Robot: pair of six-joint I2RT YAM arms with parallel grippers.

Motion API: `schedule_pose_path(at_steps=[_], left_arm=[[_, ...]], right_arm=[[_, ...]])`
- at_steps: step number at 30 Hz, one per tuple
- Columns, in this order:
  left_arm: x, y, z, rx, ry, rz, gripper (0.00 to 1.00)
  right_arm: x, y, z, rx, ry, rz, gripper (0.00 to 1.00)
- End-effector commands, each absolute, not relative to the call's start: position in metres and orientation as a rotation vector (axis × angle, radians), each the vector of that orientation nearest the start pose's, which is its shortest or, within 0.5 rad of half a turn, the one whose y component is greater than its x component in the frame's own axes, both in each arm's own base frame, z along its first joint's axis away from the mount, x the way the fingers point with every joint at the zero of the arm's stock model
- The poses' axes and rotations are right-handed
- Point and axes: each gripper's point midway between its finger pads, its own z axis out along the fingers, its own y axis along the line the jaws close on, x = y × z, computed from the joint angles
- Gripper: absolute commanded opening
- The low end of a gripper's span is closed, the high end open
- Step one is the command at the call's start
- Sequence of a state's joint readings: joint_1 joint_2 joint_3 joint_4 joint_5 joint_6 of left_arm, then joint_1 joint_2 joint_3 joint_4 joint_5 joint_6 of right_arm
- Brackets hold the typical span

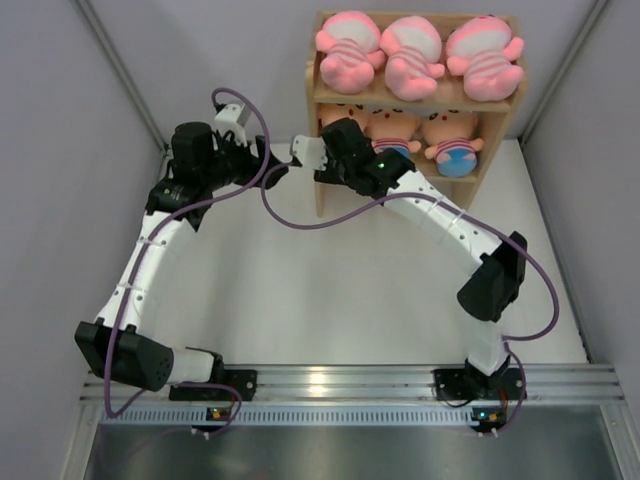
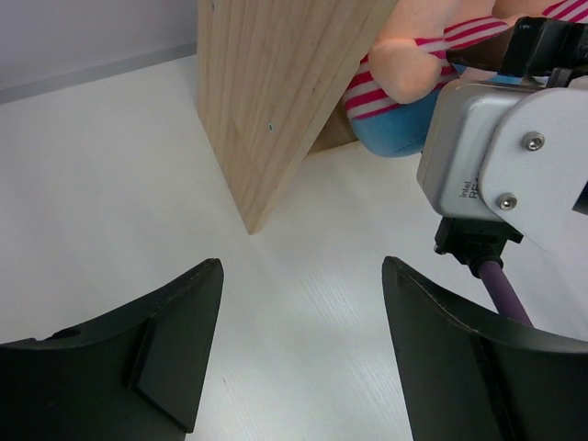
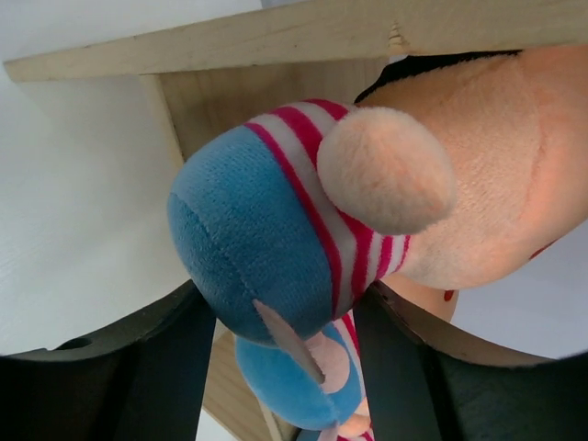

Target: Place and organize the stuffed toys onto the shelf

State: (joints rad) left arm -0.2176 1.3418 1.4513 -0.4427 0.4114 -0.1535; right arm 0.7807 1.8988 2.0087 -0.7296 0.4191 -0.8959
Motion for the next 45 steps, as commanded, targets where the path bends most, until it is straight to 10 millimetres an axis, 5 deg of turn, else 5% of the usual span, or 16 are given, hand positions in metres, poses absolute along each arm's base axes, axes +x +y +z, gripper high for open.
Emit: schedule_pose_path(at_steps=[1, 8, 11, 12, 21, 32, 38, 43, 45], left_arm=[[0.371, -0.161, 0.350, 0.380, 1.859, -0.644, 0.76], [0.369, -0.164, 0.347, 0.388, 1.866, -0.667, 0.76], [0.368, -0.165, 0.347, 0.393, 1.866, -0.676, 0.76], [0.368, -0.165, 0.347, 0.394, 1.867, -0.678, 0.76], [0.364, -0.168, 0.345, 0.424, 1.863, -0.694, 0.77], [0.374, -0.144, 0.295, 0.472, 1.978, -0.488, 0.81], [0.376, -0.133, 0.290, 0.493, 1.977, -0.404, 0.86], [0.380, -0.130, 0.282, 0.496, 1.996, -0.376, 0.87], [0.382, -0.129, 0.276, 0.493, 2.009, -0.369, 0.87]], right_arm=[[0.440, 0.276, 0.335, -1.287, 1.581, -0.538, 0.59], [0.428, 0.263, 0.341, -1.220, 1.575, -0.519, 0.71], [0.422, 0.264, 0.345, -1.218, 1.564, -0.485, 0.85], [0.421, 0.265, 0.346, -1.218, 1.557, -0.477, 0.99], [0.394, 0.267, 0.354, -1.247, 1.494, -0.432, 0.99], [0.322, 0.233, 0.355, -1.049, 1.562, -0.199, 0.99], [0.291, 0.190, 0.309, -0.760, 1.771, -0.094, 0.99], [0.263, 0.173, 0.209, -0.594, 2.083, 0.108, 0.99], [0.262, 0.152, 0.173, -0.510, 2.184, 0.082, 0.99]])
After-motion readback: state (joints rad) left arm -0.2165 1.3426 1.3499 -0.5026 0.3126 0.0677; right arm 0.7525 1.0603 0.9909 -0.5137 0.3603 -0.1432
